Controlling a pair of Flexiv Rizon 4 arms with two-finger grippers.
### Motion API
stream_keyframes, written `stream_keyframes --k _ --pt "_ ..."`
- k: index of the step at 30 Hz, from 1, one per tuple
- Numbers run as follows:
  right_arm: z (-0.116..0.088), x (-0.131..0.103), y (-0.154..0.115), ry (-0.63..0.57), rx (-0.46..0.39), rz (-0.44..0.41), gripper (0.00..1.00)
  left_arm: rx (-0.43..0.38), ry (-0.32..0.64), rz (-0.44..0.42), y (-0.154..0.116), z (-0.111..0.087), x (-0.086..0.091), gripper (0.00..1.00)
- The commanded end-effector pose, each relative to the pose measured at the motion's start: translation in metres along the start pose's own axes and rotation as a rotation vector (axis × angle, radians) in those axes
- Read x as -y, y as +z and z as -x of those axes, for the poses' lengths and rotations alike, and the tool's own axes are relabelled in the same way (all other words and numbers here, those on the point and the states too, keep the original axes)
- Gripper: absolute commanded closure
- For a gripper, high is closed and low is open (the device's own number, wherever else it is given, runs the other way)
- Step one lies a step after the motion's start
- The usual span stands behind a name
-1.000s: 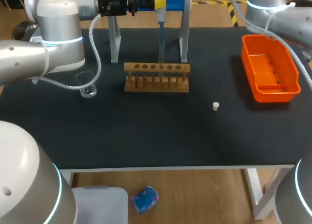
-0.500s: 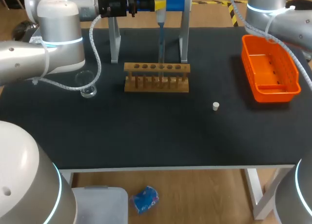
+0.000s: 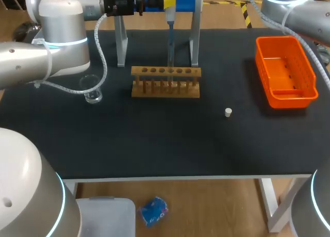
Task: Invert the test tube, pick up the pipette, mount the tip to pipette, aspirate from beaker and dispense into the tube, eject the tip, return the pipette, and cap with the stopper.
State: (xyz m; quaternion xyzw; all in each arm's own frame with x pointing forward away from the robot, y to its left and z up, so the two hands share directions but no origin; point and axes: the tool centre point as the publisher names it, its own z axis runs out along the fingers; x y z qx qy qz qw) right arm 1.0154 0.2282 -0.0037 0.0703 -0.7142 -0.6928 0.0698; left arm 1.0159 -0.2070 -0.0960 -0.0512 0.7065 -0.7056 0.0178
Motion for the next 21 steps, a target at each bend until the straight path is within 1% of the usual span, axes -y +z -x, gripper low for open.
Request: stream_keyframes --k 1,6,10,11,12,13,17,21 --pt "0.002 -0.009 -0.003 -0.006 -0.005 -0.013 1.00 0.003 -0.001 0.002 0.001 0.000 0.001 1.00" --pt "0.001 -0.019 -0.007 -0.033 0.000 -0.032 1.00 0.003 -0.001 0.002 0.001 0.000 0.001 1.00" --pt "-0.004 -0.026 -0.016 -0.049 0.004 -0.076 1.00 0.003 -0.001 0.002 0.001 0.000 0.001 1.00" --pt "-0.006 -0.028 -0.019 -0.052 0.002 -0.089 0.66 0.003 -0.001 0.002 0.001 0.000 0.001 1.00" --pt "-0.008 -0.030 -0.022 -0.057 0.005 -0.113 0.17 0.003 -0.001 0.002 0.001 0.000 0.001 1.00" --pt "-0.011 -0.032 -0.025 -0.059 0.013 -0.132 0.00 0.003 -0.001 0.002 0.001 0.000 0.001 1.00" --pt "-0.021 -0.037 -0.041 -0.065 0.048 -0.208 0.00 0.003 -0.001 0.002 0.001 0.000 0.001 1.00" --pt "-0.031 -0.032 -0.057 -0.058 0.083 -0.290 0.00 0.003 -0.001 0.002 0.001 0.000 0.001 1.00"
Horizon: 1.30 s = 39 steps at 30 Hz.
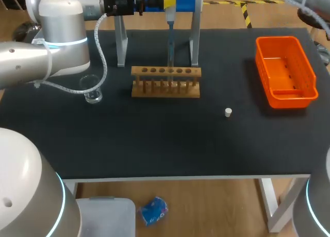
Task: Invert the test tube, pick up the pipette, mount the tip to pipette, aspirate from beaker and dispense into the tube, eject the tip, return the pipette, and cap with the stopper.
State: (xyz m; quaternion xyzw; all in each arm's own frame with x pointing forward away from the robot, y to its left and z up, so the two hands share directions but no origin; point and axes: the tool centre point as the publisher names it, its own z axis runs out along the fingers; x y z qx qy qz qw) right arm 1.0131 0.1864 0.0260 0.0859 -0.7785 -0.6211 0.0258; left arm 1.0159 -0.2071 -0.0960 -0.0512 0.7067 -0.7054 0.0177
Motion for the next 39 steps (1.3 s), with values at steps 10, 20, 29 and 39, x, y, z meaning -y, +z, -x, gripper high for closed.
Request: stream_keyframes --k 10,20,29,39 --pt "-0.037 0.050 -0.048 0.003 0.124 -0.281 0.00 0.003 0.000 0.001 0.001 0.000 0.001 1.00" --pt "-0.046 0.127 -0.058 0.017 0.112 -0.375 0.00 0.003 0.000 0.001 0.001 0.000 0.001 1.00" --pt "-0.052 0.189 -0.033 0.038 0.064 -0.360 0.00 0.003 0.000 0.001 0.001 0.000 0.001 1.00" --pt "-0.051 0.227 -0.008 0.056 0.033 -0.398 0.00 0.003 0.000 0.001 0.001 0.000 0.001 1.00"
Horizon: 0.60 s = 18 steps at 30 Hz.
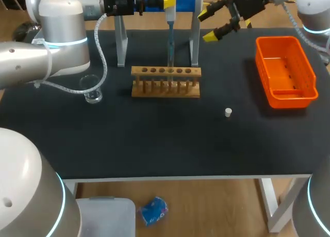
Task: Invert the test tube, pick up the pipette, mount the tip to pipette, aspirate from beaker and dispense into the tube, eject the tip, return the pipette, and cap with the stopper.
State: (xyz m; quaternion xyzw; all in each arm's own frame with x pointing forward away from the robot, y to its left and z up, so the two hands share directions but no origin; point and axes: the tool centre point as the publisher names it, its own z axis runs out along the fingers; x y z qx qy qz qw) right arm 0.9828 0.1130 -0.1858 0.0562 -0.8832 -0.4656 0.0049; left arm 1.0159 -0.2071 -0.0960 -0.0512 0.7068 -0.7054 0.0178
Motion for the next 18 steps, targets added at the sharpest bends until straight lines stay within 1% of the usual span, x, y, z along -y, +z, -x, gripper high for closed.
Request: stream_keyframes --k 1,9,14,15,18 --pt "0.005 0.005 0.016 0.009 -0.016 -0.028 0.00 0.003 0.000 0.001 0.001 0.000 0.001 1.00" --pt "0.002 0.018 0.035 0.042 -0.031 -0.079 0.00 0.003 0.000 0.001 0.001 0.000 0.001 1.00" --pt "0.001 0.025 0.043 0.060 -0.027 -0.091 0.00 0.003 0.000 0.001 0.001 0.000 0.001 1.00" --pt "0.002 0.027 0.045 0.065 -0.018 -0.109 0.00 0.003 0.000 0.001 0.001 0.000 0.001 1.00" --pt "0.002 0.030 0.048 0.072 -0.015 -0.106 0.00 0.003 0.000 0.001 0.001 0.000 0.001 1.00"
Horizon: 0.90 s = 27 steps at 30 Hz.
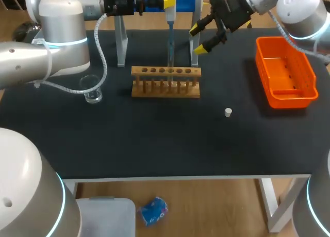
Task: Invert the test tube, pick up the pipette, mount the tip to pipette, aspirate from beaker and dispense into the tube, eject the tip, return the pipette, and cap with the stopper.
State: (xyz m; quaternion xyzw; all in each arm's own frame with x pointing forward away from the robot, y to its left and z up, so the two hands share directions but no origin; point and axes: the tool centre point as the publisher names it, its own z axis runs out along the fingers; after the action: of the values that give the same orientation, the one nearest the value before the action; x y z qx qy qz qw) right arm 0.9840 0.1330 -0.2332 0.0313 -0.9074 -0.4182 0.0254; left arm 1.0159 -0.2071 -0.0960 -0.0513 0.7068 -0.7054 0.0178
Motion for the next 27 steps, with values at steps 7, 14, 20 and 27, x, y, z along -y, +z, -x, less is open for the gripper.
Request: stream_keyframes --k 7,14,20,27 --pt "0.0030 0.0069 0.0104 0.010 0.015 -0.013 0.00 0.003 0.000 0.001 0.0009 -0.0003 0.0006 1.00" --pt "0.0030 0.0069 0.0104 0.010 0.015 -0.013 0.00 0.003 0.000 0.001 0.0009 -0.0003 0.0006 1.00" --pt "0.0030 0.0069 0.0104 0.010 0.015 -0.013 0.00 0.003 0.000 0.001 0.0009 -0.0003 0.0006 1.00" --pt "0.0030 0.0069 0.0104 0.010 0.015 -0.013 0.00 -0.003 0.007 0.010 0.0008 -0.0019 0.0072 1.00"
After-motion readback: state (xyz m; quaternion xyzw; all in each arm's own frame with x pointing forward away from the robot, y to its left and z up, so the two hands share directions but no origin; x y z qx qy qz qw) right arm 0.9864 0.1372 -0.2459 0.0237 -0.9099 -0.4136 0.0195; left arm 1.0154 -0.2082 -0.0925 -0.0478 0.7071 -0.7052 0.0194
